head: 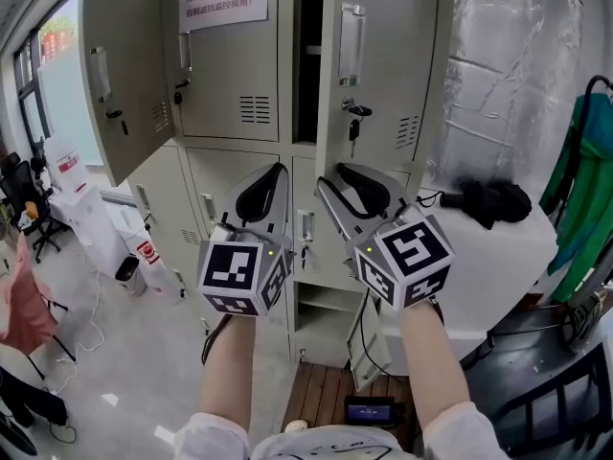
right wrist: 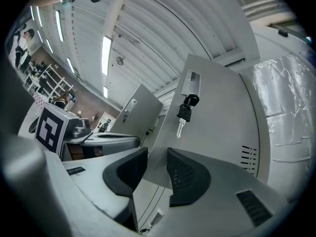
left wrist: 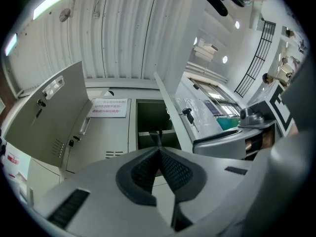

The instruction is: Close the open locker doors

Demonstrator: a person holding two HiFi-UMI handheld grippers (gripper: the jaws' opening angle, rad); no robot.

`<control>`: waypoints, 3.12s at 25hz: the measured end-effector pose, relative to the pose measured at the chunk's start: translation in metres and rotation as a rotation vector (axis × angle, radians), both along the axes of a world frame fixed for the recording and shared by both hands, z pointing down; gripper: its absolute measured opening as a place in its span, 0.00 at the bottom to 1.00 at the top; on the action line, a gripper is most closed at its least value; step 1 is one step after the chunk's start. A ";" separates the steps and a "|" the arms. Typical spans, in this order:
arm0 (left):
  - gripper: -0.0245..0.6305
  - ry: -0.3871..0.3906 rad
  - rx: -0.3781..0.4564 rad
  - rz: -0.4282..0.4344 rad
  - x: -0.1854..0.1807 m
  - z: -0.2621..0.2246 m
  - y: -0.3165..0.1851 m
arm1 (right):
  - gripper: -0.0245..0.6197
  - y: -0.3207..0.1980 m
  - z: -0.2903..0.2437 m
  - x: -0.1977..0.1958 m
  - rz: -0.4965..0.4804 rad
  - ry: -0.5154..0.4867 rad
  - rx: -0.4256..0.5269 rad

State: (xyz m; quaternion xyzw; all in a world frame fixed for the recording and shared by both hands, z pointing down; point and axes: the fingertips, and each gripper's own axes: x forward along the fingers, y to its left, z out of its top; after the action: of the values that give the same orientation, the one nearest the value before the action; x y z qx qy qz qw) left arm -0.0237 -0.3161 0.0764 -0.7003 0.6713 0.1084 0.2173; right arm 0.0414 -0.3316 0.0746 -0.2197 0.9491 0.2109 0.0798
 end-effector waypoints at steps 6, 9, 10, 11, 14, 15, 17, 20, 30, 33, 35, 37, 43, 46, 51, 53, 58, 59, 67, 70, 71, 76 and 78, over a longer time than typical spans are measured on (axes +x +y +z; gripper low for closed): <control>0.08 -0.019 -0.025 -0.004 -0.022 0.002 -0.024 | 0.25 -0.026 0.000 -0.026 0.024 0.001 -0.009; 0.08 -0.027 -0.027 -0.005 -0.032 -0.002 -0.035 | 0.23 -0.043 -0.003 -0.034 0.046 -0.006 -0.018; 0.08 -0.026 -0.026 -0.004 -0.035 -0.004 -0.039 | 0.23 -0.048 -0.005 -0.036 0.052 -0.008 -0.020; 0.08 -0.025 -0.026 -0.003 -0.038 -0.007 -0.042 | 0.23 -0.053 -0.006 -0.038 0.058 -0.006 -0.020; 0.08 -0.015 -0.032 0.000 -0.047 -0.013 -0.053 | 0.23 -0.066 -0.007 -0.047 0.078 0.009 -0.017; 0.08 -0.013 -0.036 0.001 -0.050 -0.014 -0.056 | 0.23 -0.071 -0.007 -0.050 0.085 0.014 -0.017; 0.08 -0.014 -0.042 0.002 -0.054 -0.017 -0.063 | 0.23 -0.080 -0.007 -0.057 0.101 0.015 -0.021; 0.08 -0.022 -0.050 0.000 -0.061 -0.020 -0.073 | 0.23 -0.095 -0.006 -0.066 0.118 0.020 -0.034; 0.08 0.003 -0.100 0.015 -0.086 -0.018 -0.107 | 0.23 -0.135 -0.004 -0.090 0.179 0.052 -0.069; 0.08 0.008 -0.108 0.029 -0.089 -0.016 -0.115 | 0.23 -0.146 -0.003 -0.093 0.203 0.057 -0.080; 0.08 0.006 -0.111 0.039 -0.090 -0.015 -0.120 | 0.23 -0.153 -0.002 -0.094 0.219 0.060 -0.090; 0.08 0.003 -0.113 0.049 -0.091 -0.015 -0.124 | 0.23 -0.159 -0.001 -0.095 0.232 0.061 -0.100; 0.08 -0.006 -0.113 0.073 -0.093 -0.016 -0.134 | 0.19 -0.162 -0.006 -0.098 0.249 0.060 -0.097; 0.08 -0.001 -0.109 0.079 -0.095 -0.017 -0.136 | 0.17 -0.163 -0.006 -0.096 0.259 0.056 -0.097; 0.08 0.010 -0.117 0.088 -0.092 -0.013 -0.137 | 0.15 -0.165 -0.007 -0.093 0.262 0.047 -0.115; 0.08 0.012 -0.126 0.087 -0.089 -0.010 -0.136 | 0.15 -0.165 -0.005 -0.093 0.268 0.061 -0.116; 0.08 0.015 -0.134 0.071 -0.081 -0.005 -0.125 | 0.15 -0.151 -0.011 -0.087 0.237 0.055 -0.100; 0.08 0.017 -0.133 0.067 -0.080 -0.005 -0.122 | 0.15 -0.146 -0.012 -0.086 0.228 0.049 -0.095; 0.08 0.015 -0.126 0.014 -0.064 -0.010 -0.096 | 0.15 -0.112 -0.024 -0.074 0.183 0.010 -0.039; 0.08 0.039 -0.115 -0.029 -0.064 -0.011 -0.086 | 0.15 -0.100 -0.026 -0.068 0.160 -0.004 -0.032; 0.08 0.047 -0.109 -0.046 -0.065 -0.011 -0.083 | 0.15 -0.096 -0.026 -0.067 0.148 -0.004 -0.032; 0.11 0.062 -0.088 -0.106 -0.066 -0.014 -0.065 | 0.15 -0.080 -0.022 -0.066 0.104 -0.005 -0.034; 0.22 0.052 -0.087 -0.113 -0.063 -0.014 -0.059 | 0.15 -0.075 -0.018 -0.066 0.086 -0.002 -0.040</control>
State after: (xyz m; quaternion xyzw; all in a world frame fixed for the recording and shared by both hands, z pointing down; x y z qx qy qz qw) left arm -0.0862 -0.3753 0.0623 -0.6670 0.7192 0.0850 0.1749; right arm -0.0243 -0.4065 0.0567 -0.2622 0.9427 0.1951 0.0672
